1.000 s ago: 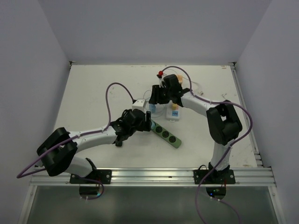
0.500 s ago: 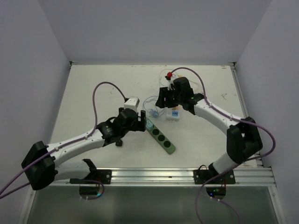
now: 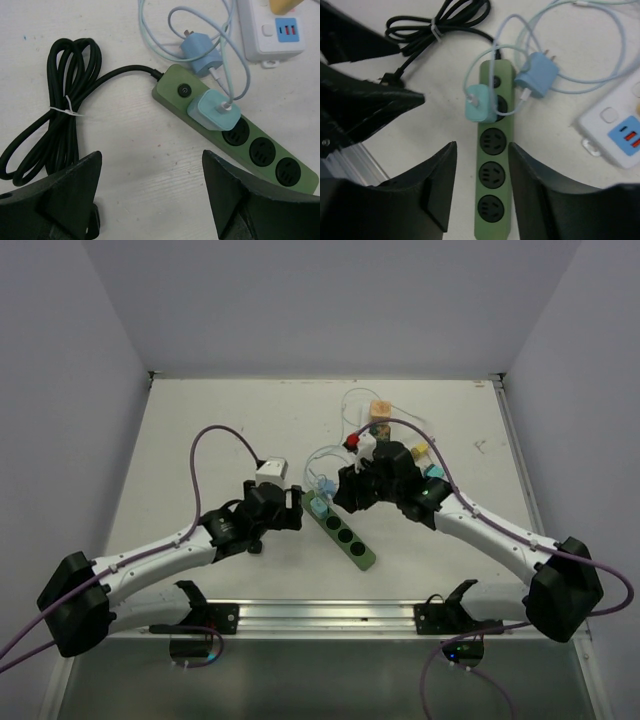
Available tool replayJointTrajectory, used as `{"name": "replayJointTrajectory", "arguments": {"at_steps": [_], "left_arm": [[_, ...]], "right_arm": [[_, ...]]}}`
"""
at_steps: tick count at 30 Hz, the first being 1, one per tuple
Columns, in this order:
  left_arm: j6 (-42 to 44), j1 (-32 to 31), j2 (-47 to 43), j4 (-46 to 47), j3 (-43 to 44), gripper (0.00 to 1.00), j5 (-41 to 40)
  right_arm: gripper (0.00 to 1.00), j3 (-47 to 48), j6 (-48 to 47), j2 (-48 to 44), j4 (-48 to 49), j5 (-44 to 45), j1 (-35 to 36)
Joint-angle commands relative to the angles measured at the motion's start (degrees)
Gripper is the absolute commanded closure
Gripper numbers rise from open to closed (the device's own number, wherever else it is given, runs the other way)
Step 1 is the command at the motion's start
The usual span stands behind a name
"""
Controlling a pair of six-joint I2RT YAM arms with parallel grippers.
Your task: Pull the plug off the socket
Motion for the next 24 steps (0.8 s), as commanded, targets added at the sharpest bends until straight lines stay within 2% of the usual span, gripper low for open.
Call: {"name": "replayJointTrajectory", "arguments": {"at_steps": [1, 5, 15, 24], "left_arm": [[-3.77, 1.02, 0.63, -1.33, -1.0, 0.15, -4.04], [-4.83, 2.95, -0.07, -0.99, -2.14, 0.15, -3.52], [-2.98, 6.73, -0.6, 0.77, -3.9, 0.15, -0.27], [-2.19, 8.93, 1.16, 3.41, -5.13, 0.15, 2.02]], "right_arm": [[0.53, -0.27, -5.19, 0.54, -0.1, -1.38, 4.47], [0.57, -0.44, -5.01, 3.88, 1.65, 2.55, 9.3], [0.51, 4.21, -4.31, 15.22, 4.47, 12.32, 11.6], [0.49, 8.78, -4.23, 22.34, 5.79, 12.24, 11.68]]}}
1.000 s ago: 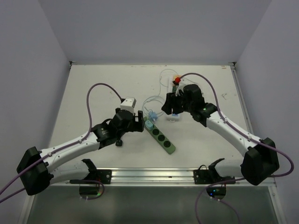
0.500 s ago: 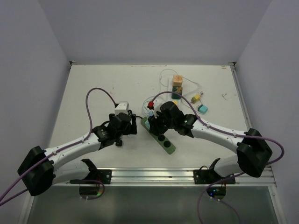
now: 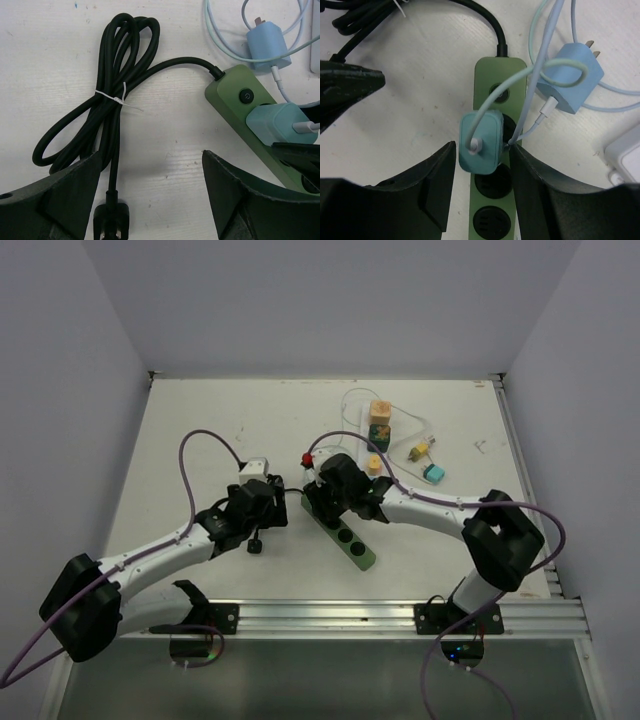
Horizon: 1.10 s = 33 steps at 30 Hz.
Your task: Pull the plug off the socket
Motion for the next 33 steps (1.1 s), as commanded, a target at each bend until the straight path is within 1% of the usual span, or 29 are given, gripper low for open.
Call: {"name": "replayJointTrajectory", "arguments": {"at_steps": [1, 6, 8, 9, 11, 12, 14, 15, 16, 18, 22, 28, 33], "left_arm": [[0.56, 0.87, 0.5, 3.76, -0.48, 0.15, 1.34], [0.56, 1.04, 0.86, 5.52, -0.57, 0.15, 3.01], [0.56, 1.13, 1.47, 6.31, -0.57, 0.15, 3.8], [0.56, 1.13, 1.65, 6.57, -0.48, 0.15, 4.07], [0.91, 1.22, 2.52, 7.62, -0.3, 0.16, 4.77], [1.0, 1.22, 2.87, 8.15, -0.22, 0.16, 4.95], [1.09, 1.22, 3.93, 9.47, -0.13, 0.16, 5.56], [1.09, 1.22, 4.28, 10.0, 0.05, 0.16, 6.0], [1.18, 1.22, 4.63, 10.7, 0.05, 0.16, 6.44], [1.18, 1.22, 5.51, 12.37, 0.05, 0.16, 7.06], [0.48, 1.22, 7.36, 15.01, 0.57, 0.17, 7.93], [-1.89, 1.22, 9.38, 17.03, 0.58, 0.17, 10.13], [-7.69, 1.31, 10.35, 18.53, -0.04, 0.17, 13.38]], "right_arm": [[0.49, 3.28, -0.64, 2.32, 2.79, 2.25, 0.43], [0.5, 5.3, -0.99, 5.13, 2.09, 3.13, 0.43], [0.57, 5.48, -1.17, 5.31, 1.92, 3.74, 0.51], [0.66, 5.39, -1.17, 5.14, 1.65, 4.09, 0.43], [0.76, 4.95, -0.99, 4.53, 1.39, 4.27, 0.6], [0.85, 4.6, -0.9, 3.83, 1.74, 3.84, 0.69], [0.9, 2.68, -1.34, 1.19, 2.88, 2.0, 0.78], [0.94, 1.97, -1.43, 0.23, 4.1, 0.25, 0.78], [0.96, 1.35, -1.52, -1.61, 4.63, 0.23, 0.78], [1.0, -0.58, -1.78, -3.2, 6.04, -3.27, 0.78], [1.0, -3.74, -2.22, -7.07, 8.68, -6.0, 0.78], [1.0, -6.91, -2.05, -9.63, 11.84, -7.86, 0.78], [1.0, -8.85, -0.9, -11.99, 14.39, -7.85, 0.78]]}}
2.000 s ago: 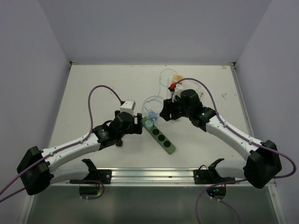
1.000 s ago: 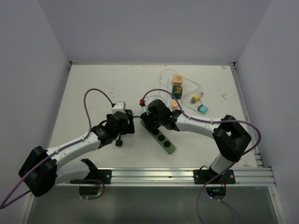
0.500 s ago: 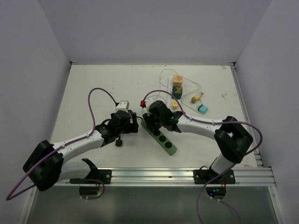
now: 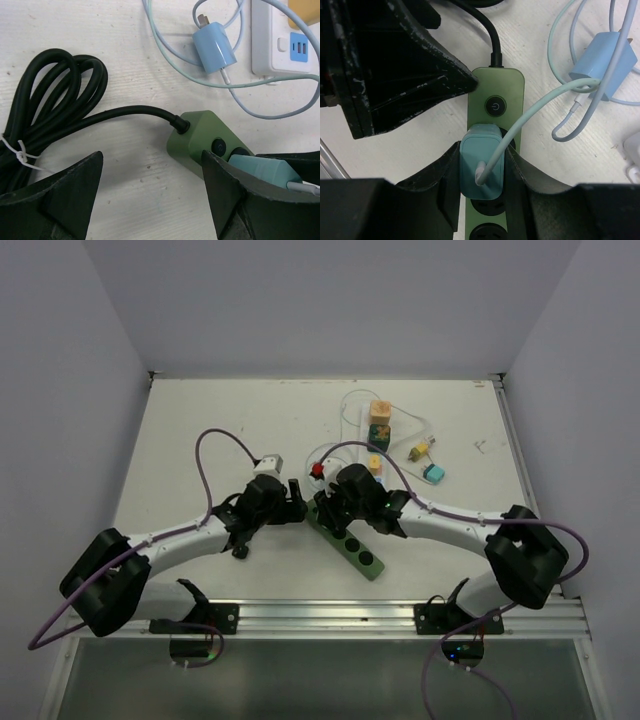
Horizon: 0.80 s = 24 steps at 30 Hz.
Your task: Pull the plug off the socket
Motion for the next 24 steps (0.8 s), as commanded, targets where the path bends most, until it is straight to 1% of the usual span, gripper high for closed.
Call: {"name": "replayJointTrajectory", "arguments": {"at_steps": [1, 5, 9, 13, 17, 21, 24], "left_arm": [[-5.44, 0.65, 0.64, 4.26, -0.04, 0.17, 2.94], [-10.27, 1.09, 0.21, 6.62, -1.61, 0.18, 6.62], [-12.22, 1.18, 0.73, 8.47, -2.24, 0.18, 8.38], [-14.41, 1.53, 1.17, 9.0, -2.32, 0.18, 8.74], [-18.62, 2.06, 0.73, 11.19, -3.73, 0.19, 9.71], [-20.3, 2.15, 0.82, 12.69, -4.52, 0.2, 10.23], [-21.01, 2.32, 0.56, 12.78, -5.13, 0.21, 9.62]], "right_arm": [[1.0, -0.45, 0.65, -4.92, 7.79, -2.5, 0.41], [1.0, -0.98, 1.53, -6.15, 8.32, -2.06, 0.41], [1.0, -1.86, 2.76, -7.47, 10.42, -2.59, 0.41], [1.0, -2.48, 4.07, -7.91, 12.1, -4.08, 0.41], [1.0, -3.88, 5.92, -9.05, 14.38, -3.03, 0.41], [1.0, -4.15, 7.5, -9.05, 17.01, -2.59, 0.41], [1.0, -4.06, 9.08, -8.61, 18.86, -4.07, 0.41]]}}
